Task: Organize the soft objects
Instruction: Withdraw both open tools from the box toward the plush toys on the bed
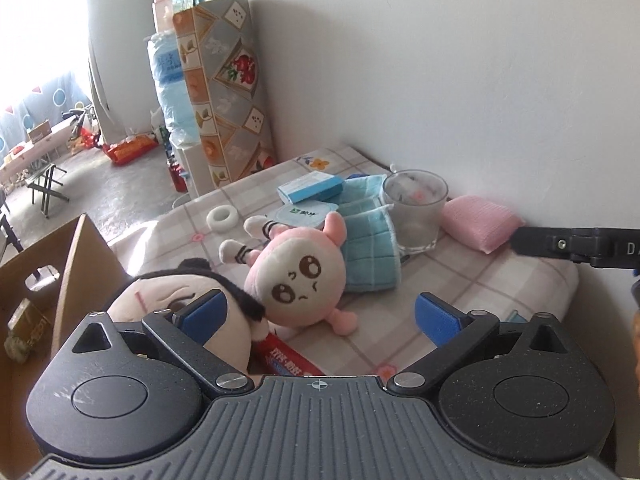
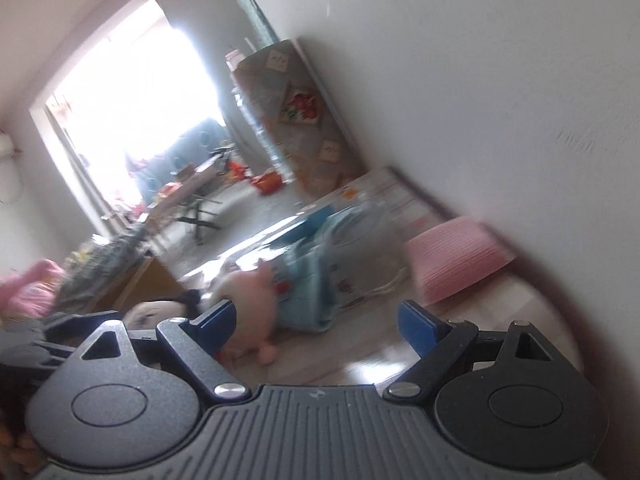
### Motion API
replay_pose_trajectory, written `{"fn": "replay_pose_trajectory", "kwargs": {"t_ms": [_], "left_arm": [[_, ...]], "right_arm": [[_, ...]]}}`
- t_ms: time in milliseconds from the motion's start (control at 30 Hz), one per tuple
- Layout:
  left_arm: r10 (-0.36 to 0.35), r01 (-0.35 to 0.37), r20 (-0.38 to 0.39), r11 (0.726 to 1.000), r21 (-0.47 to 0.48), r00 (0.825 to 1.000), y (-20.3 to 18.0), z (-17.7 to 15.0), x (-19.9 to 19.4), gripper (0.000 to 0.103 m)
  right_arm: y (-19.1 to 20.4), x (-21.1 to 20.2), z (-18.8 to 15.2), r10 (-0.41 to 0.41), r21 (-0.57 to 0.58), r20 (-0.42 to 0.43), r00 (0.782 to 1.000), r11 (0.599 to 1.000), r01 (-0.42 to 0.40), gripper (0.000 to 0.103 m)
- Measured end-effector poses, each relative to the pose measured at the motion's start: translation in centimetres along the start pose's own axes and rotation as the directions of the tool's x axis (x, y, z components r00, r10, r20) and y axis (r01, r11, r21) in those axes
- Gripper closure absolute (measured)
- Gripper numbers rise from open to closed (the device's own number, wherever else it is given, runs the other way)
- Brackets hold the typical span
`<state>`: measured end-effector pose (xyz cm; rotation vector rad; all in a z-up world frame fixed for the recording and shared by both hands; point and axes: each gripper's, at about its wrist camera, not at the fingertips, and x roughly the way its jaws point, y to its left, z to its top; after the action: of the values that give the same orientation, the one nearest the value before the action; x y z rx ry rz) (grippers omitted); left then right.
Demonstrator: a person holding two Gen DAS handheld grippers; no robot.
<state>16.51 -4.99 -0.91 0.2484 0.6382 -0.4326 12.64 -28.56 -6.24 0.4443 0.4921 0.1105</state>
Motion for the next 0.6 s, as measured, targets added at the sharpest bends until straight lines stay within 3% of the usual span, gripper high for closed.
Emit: {"fn": "replay_pose_trajectory", "kwargs": {"t_ms": [200,367,500,567,600], "left_arm": [[-0.011,0.011,-0.026,1.0,0.0,1.0,-0.4,0.6,1.9,0.003],[-0.023,0.023,-0.043,1.0,-0.015,0.999,-0.4,0.4,2.7,0.003],[-0.027,0.026,-0.054,0.999,-0.026,0.998,-0.1,0.2,3.1,0.003],[-0.032,0.03,-0.061,0.999,-0.035,0.998,0.2,0.2,3.4,0.003],[-0.034,0.032,-0.063,0.999,-0.04,0.997,0.3,0.2,3.5,0.003]], "right_arm": [[-0.6,3.5,1.2,-0.192,-0.208,0.025,0.981,0.959,0.193,0.011],[-1.1,7.5,1.5,-0.283,-0.331,-0.007,0.959,0.906,0.265,0.011],[-1.9,9.8,1.7,-0.307,-0.359,-0.056,0.95,0.894,0.268,0.011],[-2.4,10.7,1.5,-0.318,-0.366,-0.074,0.945,0.891,0.27,0.021],[-2.6,10.9,1.4,-0.318,-0.363,-0.083,0.944,0.892,0.268,0.035]]}}
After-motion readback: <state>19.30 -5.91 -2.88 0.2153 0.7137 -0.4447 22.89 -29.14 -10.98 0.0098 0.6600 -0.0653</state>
